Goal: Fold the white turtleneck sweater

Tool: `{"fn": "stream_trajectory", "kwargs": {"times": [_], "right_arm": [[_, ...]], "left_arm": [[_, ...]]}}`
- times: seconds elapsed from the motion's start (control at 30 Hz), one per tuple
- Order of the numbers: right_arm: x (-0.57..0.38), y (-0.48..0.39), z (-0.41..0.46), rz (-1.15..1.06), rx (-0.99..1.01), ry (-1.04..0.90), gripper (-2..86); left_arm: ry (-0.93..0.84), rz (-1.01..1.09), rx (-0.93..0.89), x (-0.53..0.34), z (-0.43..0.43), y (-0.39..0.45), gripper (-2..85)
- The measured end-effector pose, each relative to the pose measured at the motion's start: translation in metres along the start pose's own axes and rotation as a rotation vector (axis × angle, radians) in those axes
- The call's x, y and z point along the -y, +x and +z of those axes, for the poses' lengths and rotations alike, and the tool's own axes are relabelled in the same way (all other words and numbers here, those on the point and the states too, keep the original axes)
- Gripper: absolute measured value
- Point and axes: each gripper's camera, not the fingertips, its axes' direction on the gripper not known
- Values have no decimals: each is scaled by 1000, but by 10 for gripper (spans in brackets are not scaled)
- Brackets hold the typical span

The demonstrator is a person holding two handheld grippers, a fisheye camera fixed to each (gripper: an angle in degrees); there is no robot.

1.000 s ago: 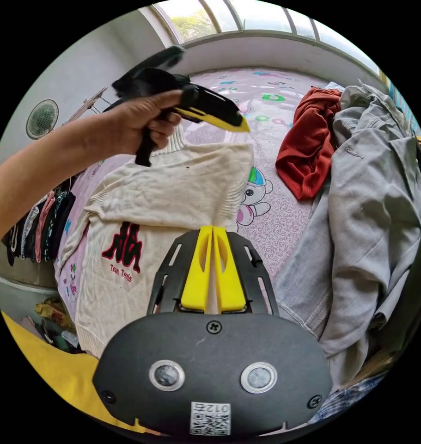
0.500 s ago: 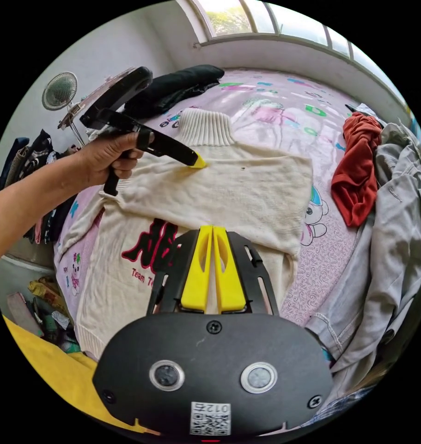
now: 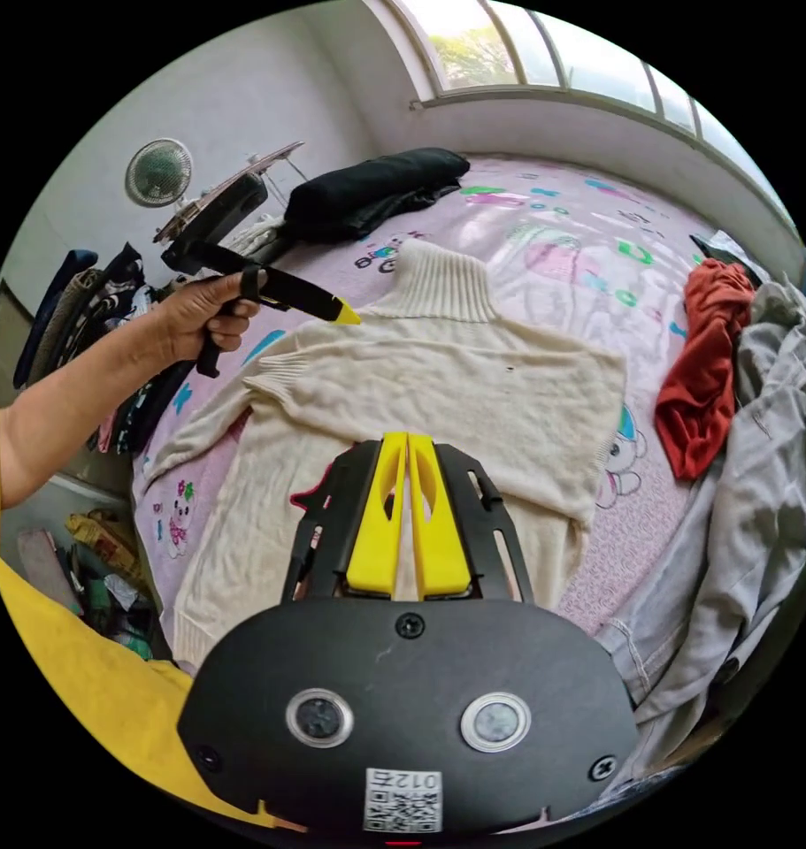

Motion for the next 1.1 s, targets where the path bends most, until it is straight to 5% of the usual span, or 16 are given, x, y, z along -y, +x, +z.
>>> {"fn": "stream_trajectory", "kwargs": {"times": [0.3, 0.63, 0.87, 1.1], "right_arm": [[33, -75, 78, -193, 32, -149, -1], [35, -94, 85, -235, -1, -176, -1], [52, -126, 96, -289, 56, -123, -1], [55, -134, 132, -295, 15, -220, 0]], "left_arm": [[-95, -80, 82, -26, -29, -50, 1], [56, -174, -20, -67, -146, -88, 0], [392, -468, -29, -262, -294, -115, 4], [385, -814, 110, -464, -339, -111, 10]]}}
